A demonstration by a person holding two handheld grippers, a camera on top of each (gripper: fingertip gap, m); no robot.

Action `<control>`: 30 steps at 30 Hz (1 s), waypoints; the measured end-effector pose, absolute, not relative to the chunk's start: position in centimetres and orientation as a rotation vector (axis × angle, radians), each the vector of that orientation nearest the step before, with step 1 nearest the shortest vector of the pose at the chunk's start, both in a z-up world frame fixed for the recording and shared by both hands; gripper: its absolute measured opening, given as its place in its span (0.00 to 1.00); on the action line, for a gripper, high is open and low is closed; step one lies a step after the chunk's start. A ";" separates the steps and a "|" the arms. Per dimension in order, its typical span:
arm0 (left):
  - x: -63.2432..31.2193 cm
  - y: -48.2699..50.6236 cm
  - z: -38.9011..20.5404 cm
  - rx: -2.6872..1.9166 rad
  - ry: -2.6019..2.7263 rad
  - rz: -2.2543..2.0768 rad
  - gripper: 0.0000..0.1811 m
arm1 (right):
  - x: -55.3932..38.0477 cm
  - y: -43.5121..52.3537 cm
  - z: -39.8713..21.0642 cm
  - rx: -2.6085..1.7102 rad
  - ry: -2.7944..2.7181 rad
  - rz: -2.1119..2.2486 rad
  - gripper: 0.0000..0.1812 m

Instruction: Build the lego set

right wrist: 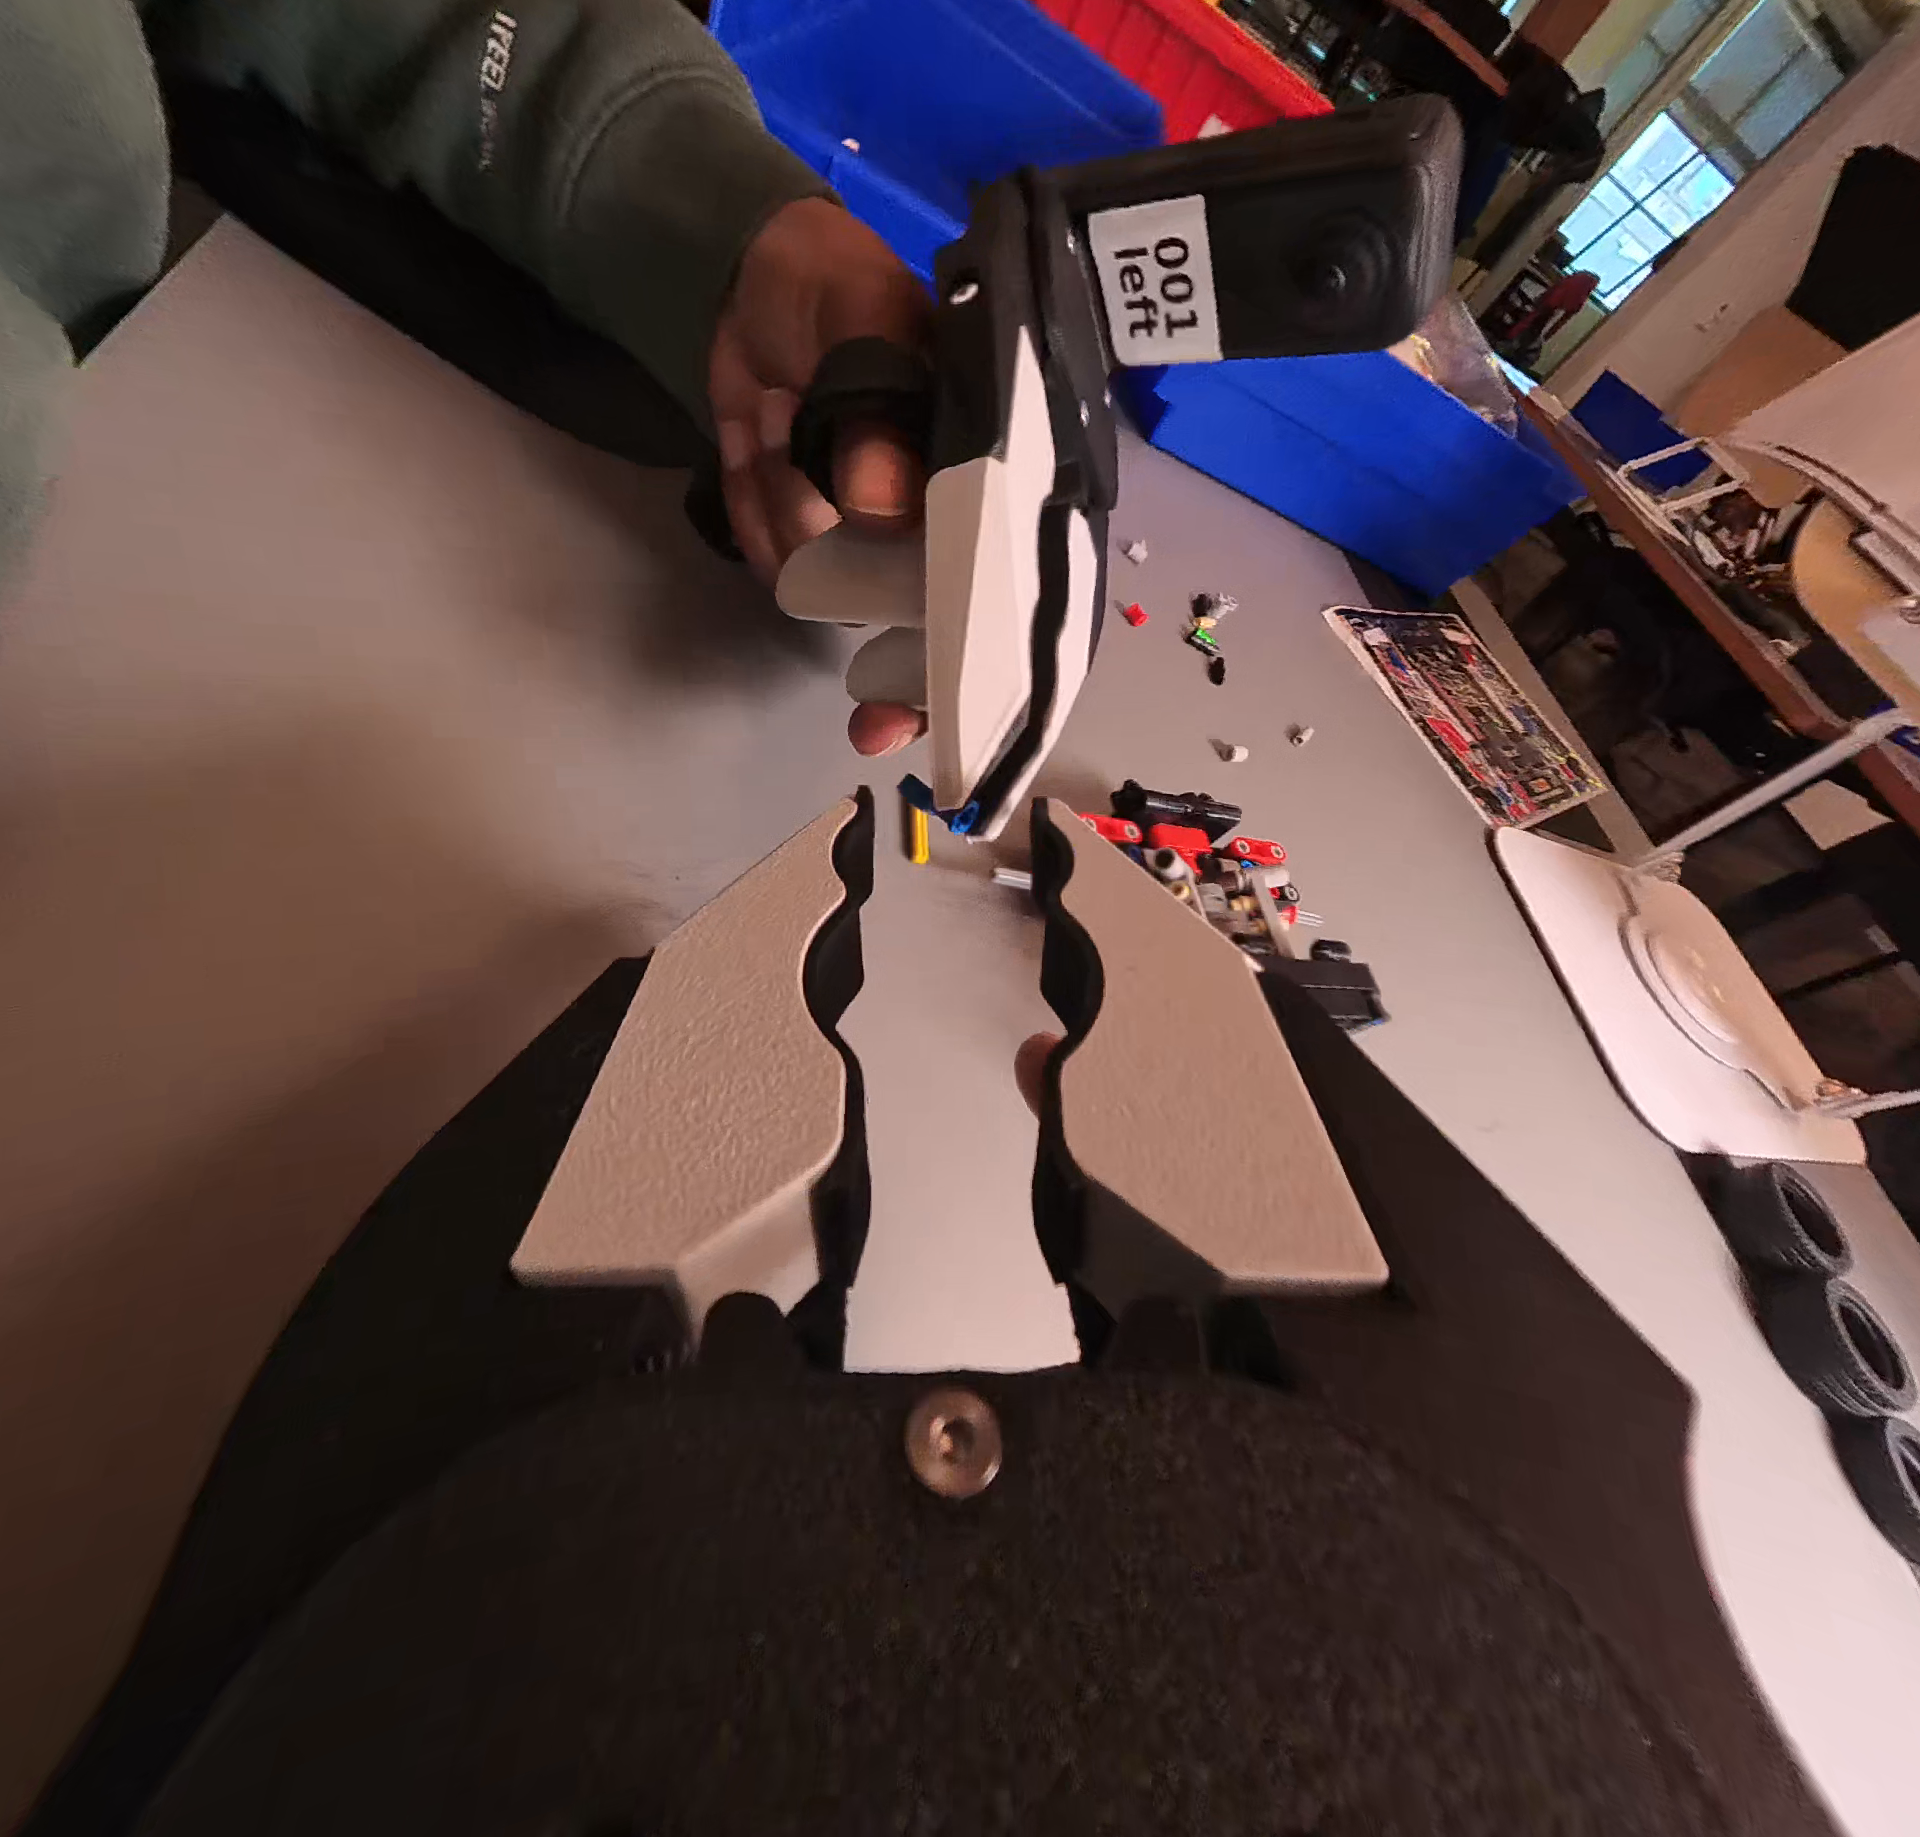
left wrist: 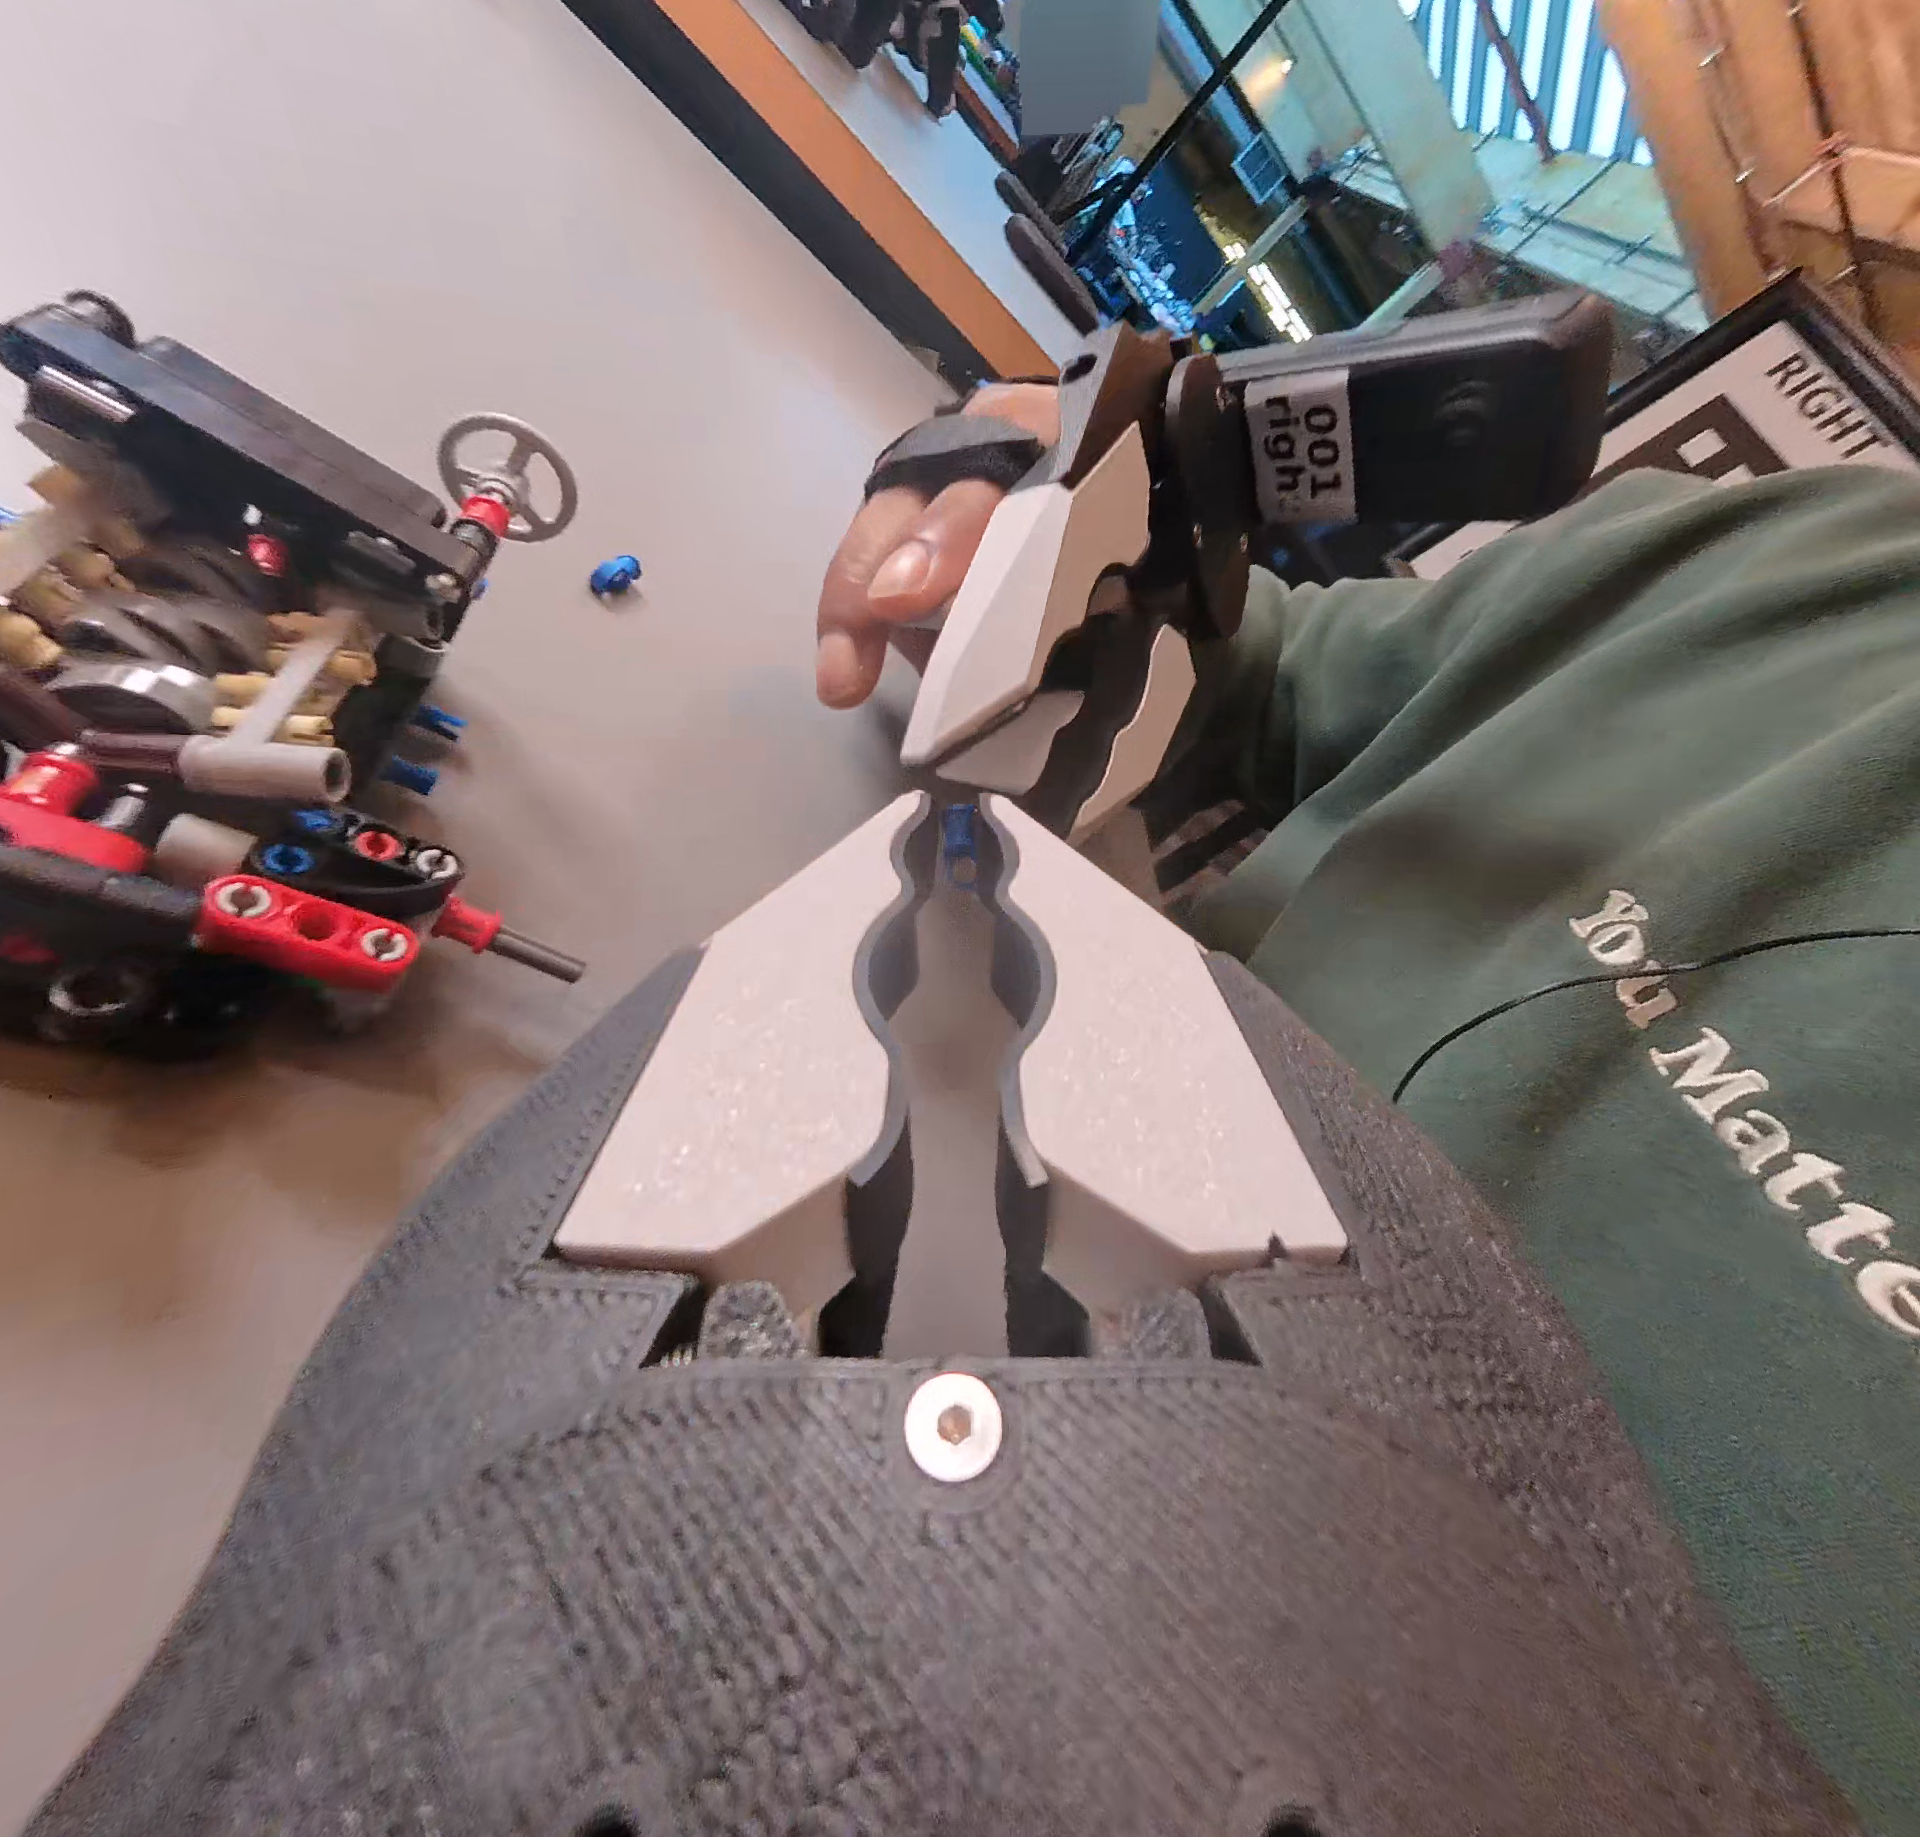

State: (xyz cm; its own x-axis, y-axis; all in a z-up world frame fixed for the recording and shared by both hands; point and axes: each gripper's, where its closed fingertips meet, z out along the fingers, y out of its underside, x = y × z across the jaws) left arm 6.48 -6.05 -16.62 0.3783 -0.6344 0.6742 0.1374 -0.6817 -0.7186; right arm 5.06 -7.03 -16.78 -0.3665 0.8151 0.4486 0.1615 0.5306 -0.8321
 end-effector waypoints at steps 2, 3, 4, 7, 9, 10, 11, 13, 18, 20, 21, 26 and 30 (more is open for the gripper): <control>6.7 -6.0 -16.5 -1.917 0.387 -1.415 0.03 | 4.9 -7.2 -16.9 -0.794 -1.834 0.867 0.13; 6.6 -5.9 -16.5 -1.911 0.353 -1.439 0.03 | 4.8 -7.0 -16.8 -0.790 -1.824 0.844 0.12; 6.5 -5.8 -16.3 -1.899 0.308 -1.473 0.02 | 4.8 -6.8 -16.7 -0.781 -1.813 0.821 0.11; 6.2 -5.1 -15.8 -1.847 0.148 -1.595 0.02 | 4.5 -6.3 -16.2 -0.753 -1.766 0.755 0.07; 6.1 -4.9 -15.7 -1.819 0.047 -1.670 0.03 | 4.4 -5.9 -16.1 -0.756 -1.749 0.730 0.06; 5.9 -4.7 -15.8 -1.807 0.006 -1.693 0.05 | 4.3 -5.7 -16.0 -0.758 -1.737 0.724 0.05; 5.6 -4.4 -15.5 -1.781 -0.028 -1.703 0.10 | 4.4 -5.6 -15.9 -0.761 -1.729 0.731 0.05; 4.0 -3.9 -14.3 -1.708 -0.059 -1.689 0.17 | 4.6 -5.1 -16.2 -0.804 -1.748 0.752 0.05; -6.2 -2.3 -14.2 -1.863 0.066 -0.885 0.22 | 7.6 -1.6 -20.7 -1.072 -2.002 0.651 0.05; -14.4 -2.6 -15.9 -2.001 0.042 -0.318 0.22 | 8.8 0.0 -22.1 -1.165 -2.051 0.564 0.05; -17.9 -3.4 -16.8 -2.068 0.009 -0.111 0.21 | 9.2 0.3 -22.4 -1.198 -2.069 0.549 0.05; -23.8 -6.5 -21.8 -2.319 -0.150 0.022 0.25 | 10.1 1.2 -23.5 -1.346 -2.094 0.542 0.06; -23.7 -6.3 -23.3 -2.365 -0.112 0.031 0.23 | 10.3 1.3 -23.2 -1.373 -2.069 0.576 0.07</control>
